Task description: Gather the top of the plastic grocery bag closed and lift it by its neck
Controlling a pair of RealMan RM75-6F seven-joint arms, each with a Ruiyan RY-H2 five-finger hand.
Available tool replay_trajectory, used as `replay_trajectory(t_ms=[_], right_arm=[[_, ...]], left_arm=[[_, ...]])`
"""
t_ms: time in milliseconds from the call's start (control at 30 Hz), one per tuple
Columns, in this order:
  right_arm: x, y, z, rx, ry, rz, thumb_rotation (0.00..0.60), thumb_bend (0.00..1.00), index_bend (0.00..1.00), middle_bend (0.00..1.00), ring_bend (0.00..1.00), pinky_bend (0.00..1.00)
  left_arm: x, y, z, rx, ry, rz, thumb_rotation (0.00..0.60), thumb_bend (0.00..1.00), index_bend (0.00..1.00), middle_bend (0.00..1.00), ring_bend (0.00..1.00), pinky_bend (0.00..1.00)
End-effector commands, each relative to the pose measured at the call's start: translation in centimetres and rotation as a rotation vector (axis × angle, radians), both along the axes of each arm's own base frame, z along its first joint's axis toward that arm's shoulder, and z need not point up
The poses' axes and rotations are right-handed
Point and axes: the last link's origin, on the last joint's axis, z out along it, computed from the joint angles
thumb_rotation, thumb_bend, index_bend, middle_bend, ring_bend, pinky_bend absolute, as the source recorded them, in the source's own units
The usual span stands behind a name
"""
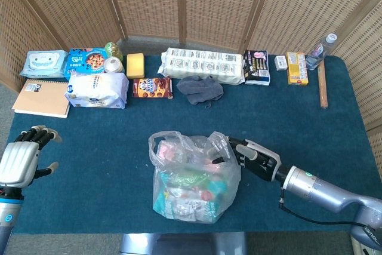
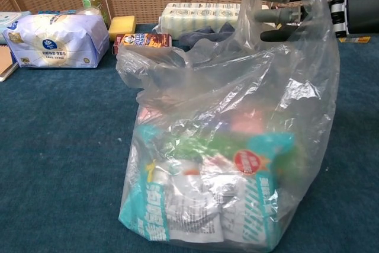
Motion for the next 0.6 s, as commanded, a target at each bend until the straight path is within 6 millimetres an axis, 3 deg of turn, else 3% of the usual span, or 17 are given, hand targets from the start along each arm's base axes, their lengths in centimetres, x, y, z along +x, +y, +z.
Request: replay_trajectory(t_ms=[33,300,600], right_arm=[[0.1,-0.4,-0.2,-0.047,0.066,0.02,0.28,0.1,0.21,0.22,0.17,0.15],[-0.2,-0.4,-0.7,-0.111,0.168,0.049,0.28,0.08,0.19,0.19,0.11,0.12],[1.7,0.3,-0.5,0.004,0.042,0.016,0.279,0.08,0.24,0.22,0.15,0.13]], left_arm=[[0.0,0.0,0.0,0.0,0.0,0.001,0.6,0.01,0.4,0.34,0.23,0.26],[-0.1,0.0,0.0,0.001,-0.001,0.002,0.6,0.01,0.4,0.34,0.23,0.26],[-0.2,0.1,0.1,0.003,-0.001,0.002,0.6,0.01,0.4,0.34,0.23,0.26]])
